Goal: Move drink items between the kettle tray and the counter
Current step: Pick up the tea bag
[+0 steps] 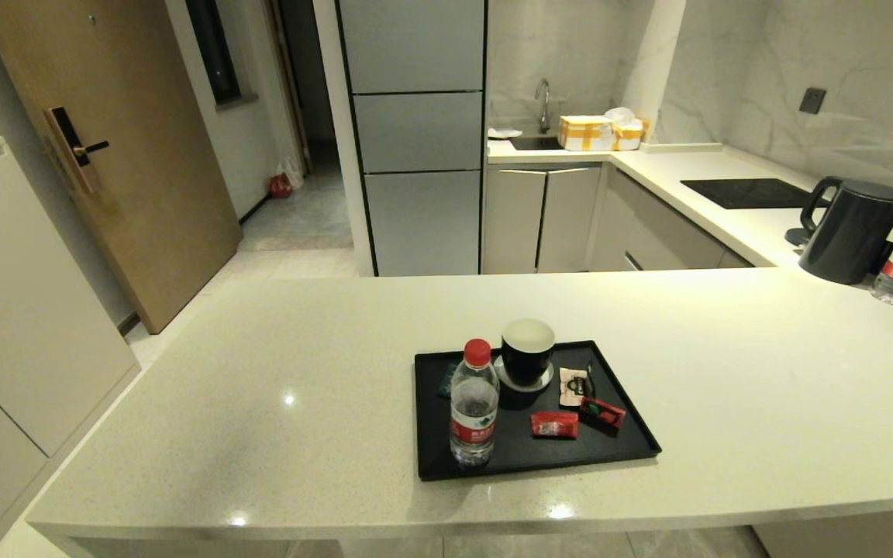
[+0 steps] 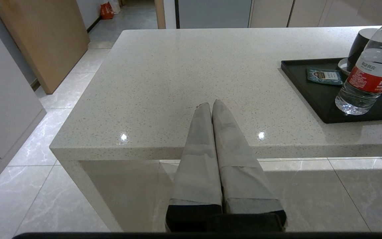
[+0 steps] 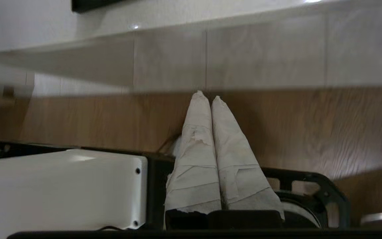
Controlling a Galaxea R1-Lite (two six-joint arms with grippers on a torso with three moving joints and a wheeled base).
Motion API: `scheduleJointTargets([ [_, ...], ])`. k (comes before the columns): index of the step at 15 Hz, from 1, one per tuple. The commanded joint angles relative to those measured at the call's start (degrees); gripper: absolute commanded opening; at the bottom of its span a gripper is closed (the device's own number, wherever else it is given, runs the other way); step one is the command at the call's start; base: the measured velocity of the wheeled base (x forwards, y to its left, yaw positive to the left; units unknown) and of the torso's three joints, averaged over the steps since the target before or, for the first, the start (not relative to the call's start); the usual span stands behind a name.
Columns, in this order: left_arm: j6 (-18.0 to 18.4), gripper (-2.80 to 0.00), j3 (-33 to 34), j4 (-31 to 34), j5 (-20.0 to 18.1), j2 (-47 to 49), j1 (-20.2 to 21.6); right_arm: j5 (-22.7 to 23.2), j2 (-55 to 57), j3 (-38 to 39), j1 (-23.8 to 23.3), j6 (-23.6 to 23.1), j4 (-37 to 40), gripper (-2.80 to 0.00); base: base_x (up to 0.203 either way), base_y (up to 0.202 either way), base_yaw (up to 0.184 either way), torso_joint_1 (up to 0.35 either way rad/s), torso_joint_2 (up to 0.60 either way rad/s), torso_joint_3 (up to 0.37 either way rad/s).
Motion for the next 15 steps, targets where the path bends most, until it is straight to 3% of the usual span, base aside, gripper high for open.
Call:
scheduleJointTargets([
  [1,0.0,-2.8,0.0,0.0,0.0,0.0,0.0,1.0,19.2,-1.4,0.1,0.0,-5.6,-2.8,0.0,0.0,0.0,0.0,0.0,0.0],
  [6,0.0,-2.8,0.0,0.0,0.0,0.0,0.0,1.5,43.5,-11.0,2.8,-0.7,-16.0,-2.8,0.0,0.0,0.0,0.0,0.0,0.0],
  [11,0.0,-2.8,0.0,0.0,0.0,0.0,0.0,1.5,60.5,-29.7,7.7,-0.4,-16.9,-2.8,0.0,0.0,0.0,0.0,0.0,0.0],
  [15,0.0,-2.8,0.0,0.0,0.0,0.0,0.0,1.3,67.8,-34.7,9.0,-0.4,-16.5,-2.8,0.0,0.0,0.0,0.0,0.0,0.0],
])
